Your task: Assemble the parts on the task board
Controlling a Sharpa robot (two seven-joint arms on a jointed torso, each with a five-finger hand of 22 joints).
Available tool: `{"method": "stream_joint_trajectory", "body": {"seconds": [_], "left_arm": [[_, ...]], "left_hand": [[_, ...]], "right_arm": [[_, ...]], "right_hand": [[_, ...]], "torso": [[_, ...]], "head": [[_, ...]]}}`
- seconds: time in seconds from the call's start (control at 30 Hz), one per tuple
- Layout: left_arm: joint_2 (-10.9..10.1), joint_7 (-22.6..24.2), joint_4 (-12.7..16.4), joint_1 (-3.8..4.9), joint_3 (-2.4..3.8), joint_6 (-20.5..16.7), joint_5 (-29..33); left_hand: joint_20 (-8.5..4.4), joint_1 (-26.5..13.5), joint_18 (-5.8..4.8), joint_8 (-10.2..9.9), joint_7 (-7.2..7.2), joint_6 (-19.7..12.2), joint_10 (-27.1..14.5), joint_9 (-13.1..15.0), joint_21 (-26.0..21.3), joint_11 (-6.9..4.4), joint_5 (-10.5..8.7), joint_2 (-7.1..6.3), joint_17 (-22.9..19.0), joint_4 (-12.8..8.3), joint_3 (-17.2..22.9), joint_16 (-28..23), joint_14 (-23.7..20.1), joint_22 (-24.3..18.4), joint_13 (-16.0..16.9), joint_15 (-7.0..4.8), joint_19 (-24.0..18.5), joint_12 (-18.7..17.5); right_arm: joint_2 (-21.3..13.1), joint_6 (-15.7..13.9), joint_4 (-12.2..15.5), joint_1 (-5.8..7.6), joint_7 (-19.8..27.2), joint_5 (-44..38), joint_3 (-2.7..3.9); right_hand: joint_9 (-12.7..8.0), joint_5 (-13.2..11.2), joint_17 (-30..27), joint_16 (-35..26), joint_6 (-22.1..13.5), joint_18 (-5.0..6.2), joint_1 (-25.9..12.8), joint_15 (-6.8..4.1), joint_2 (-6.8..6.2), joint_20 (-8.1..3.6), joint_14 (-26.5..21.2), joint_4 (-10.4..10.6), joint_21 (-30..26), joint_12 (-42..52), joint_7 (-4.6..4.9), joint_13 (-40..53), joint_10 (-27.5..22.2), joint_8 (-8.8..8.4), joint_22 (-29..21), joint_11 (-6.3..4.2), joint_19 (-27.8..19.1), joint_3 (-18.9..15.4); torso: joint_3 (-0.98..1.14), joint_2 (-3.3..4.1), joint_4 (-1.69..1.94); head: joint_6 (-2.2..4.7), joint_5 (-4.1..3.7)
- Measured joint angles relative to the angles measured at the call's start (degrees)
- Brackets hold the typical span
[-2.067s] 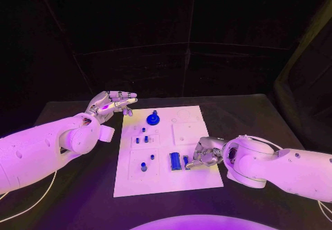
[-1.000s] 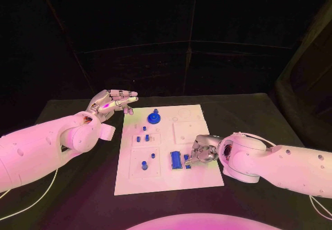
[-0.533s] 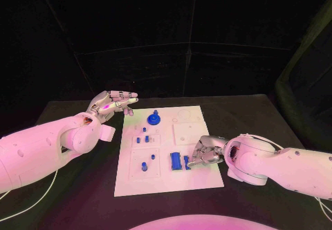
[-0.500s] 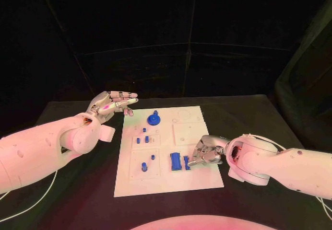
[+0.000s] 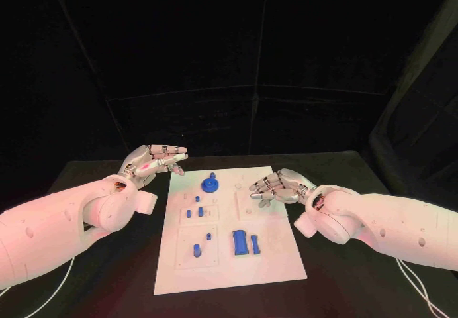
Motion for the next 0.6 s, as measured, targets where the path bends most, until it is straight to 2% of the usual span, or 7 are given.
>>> {"method": "stream_joint_trajectory", "body": {"seconds": [0.07,0.13,0.27,0.37,0.47,0.5,0.6], "left_arm": [[0.4,0.2,-0.5,-0.20,0.00,0.0,0.3],[0.9,0.6,-1.2,-0.39,0.00,-0.1,0.9],[2.0,1.6,-2.6,-0.89,0.01,-0.6,2.2],[2.6,2.4,-3.4,-1.20,0.01,-1.1,3.2],[3.2,3.0,-4.2,-1.43,0.02,-1.7,4.2],[3.2,3.1,-4.2,-1.46,0.02,-1.8,4.2],[3.1,3.0,-4.1,-1.50,0.02,-1.8,4.2]], "left_hand": [[0.56,-0.3,0.01,0.3,-0.02,0.0,0.6,0.0,-3.2,0.41,0.00,0.35,-2.5,0.2,-0.2,-5.1,-3.2,-2.0,-0.1,0.79,-3.0,0.4],[1.66,-0.3,0.00,0.4,-0.22,0.2,1.7,0.0,-7.7,0.56,0.00,0.34,-5.6,0.5,-0.5,-11.7,-5.7,-5.0,-0.6,1.98,-7.0,0.1],[3.92,-0.3,0.01,0.3,-0.22,0.2,2.3,-0.1,-14.4,1.03,0.00,0.34,-10.1,0.9,-0.9,-21.0,-5.9,-10.3,-0.8,3.32,-10.6,-3.2],[5.17,-0.3,0.01,-0.3,-0.63,-0.2,2.6,-0.1,-17.3,1.37,0.00,0.34,-12.2,1.1,-1.1,-25.2,-6.2,-12.8,-0.8,3.98,-11.8,-5.2],[5.79,-0.3,0.02,-0.9,-0.62,-0.2,2.9,-0.1,-19.4,1.85,0.00,0.34,-13.9,1.3,-1.6,-28.5,-5.8,-15.0,-0.8,4.66,-12.4,-7.0],[5.75,-0.7,0.01,-1.0,-0.79,-0.7,2.6,-0.2,-20.0,1.96,0.00,0.61,-14.5,1.4,-1.9,-29.4,-5.8,-15.8,-0.9,4.75,-12.8,-7.6],[4.33,-8.0,0.01,-1.9,-1.76,-6.3,-2.7,-1.4,-21.3,1.08,-1.03,1.51,-15.6,2.4,-3.6,-31.5,-11.0,-18.0,-2.1,3.96,-17.2,-9.2]], "right_arm": [[1.9,-0.1,-3.4,0.28,3.0,3.8,0.11],[4.4,-0.1,-7.6,0.47,6.0,7.5,0.63],[8.5,0.0,-13.9,0.80,10.3,12.8,1.30],[10.1,0.0,-16.6,0.80,12.6,15.5,1.44],[11.2,0.0,-18.3,0.80,14.1,17.1,1.57],[11.4,0.0,-18.5,0.81,14.4,17.4,1.59],[11.2,0.0,-18.2,0.79,14.3,17.4,1.56]], "right_hand": [[-1.3,0.0,-0.2,-4.9,0.3,0.00,0.1,0.09,0.10,0.85,-0.5,-1.2,-3.5,-1.8,-0.29,-4.3,1.2,-0.89,-2.6,0.27,1.0,0.2],[-2.8,0.0,0.2,-9.1,0.7,-0.01,-0.2,0.19,0.45,0.93,0.6,-2.5,-6.5,-3.4,-0.30,-8.4,2.1,-1.50,-4.9,0.23,2.5,0.5],[-4.5,0.0,1.0,-12.8,1.7,-0.01,-0.8,-0.49,1.07,-0.04,6.0,-4.3,-8.3,-4.7,-0.28,-12.6,4.3,-1.50,-6.8,-0.17,6.9,1.1],[-5.1,0.0,1.3,-13.4,3.7,-0.02,-0.7,-1.79,1.64,-1.51,11.7,-4.9,-7.4,-4.7,-0.44,-14.3,7.2,-1.50,-6.9,-0.90,11.7,1.3],[-5.9,0.0,0.9,-16.2,4.6,-0.01,-1.2,-2.07,2.05,-1.92,13.4,-5.5,-8.1,-5.2,-0.58,-16.1,8.6,-1.50,-7.8,-1.07,13.1,1.1],[-6.2,0.0,0.4,-17.5,4.5,-0.02,-1.3,-2.02,2.14,-1.84,13.0,-5.7,-8.8,-5.5,-0.59,-16.7,8.5,-1.54,-8.2,-1.08,12.8,1.1],[-7.1,-0.8,-5.5,-20.2,-0.8,-0.02,-9.8,-2.85,1.51,-2.69,6.0,-6.0,-10.7,-7.3,-1.51,-17.6,2.4,-2.90,-9.4,-1.73,6.4,2.5]], "torso": [[-0.08,-0.47,-0.07],[-0.14,-0.88,-0.16],[-0.15,-1.65,-0.23],[-0.09,-2.14,-0.23],[0.03,-2.52,-0.12],[0.06,-2.57,-0.09],[0.07,-2.57,-0.09]], "head": [[0.85,0.20],[1.63,0.47],[2.63,0.67],[3.30,0.68],[3.92,0.68],[4.03,0.68],[3.93,0.76]]}}
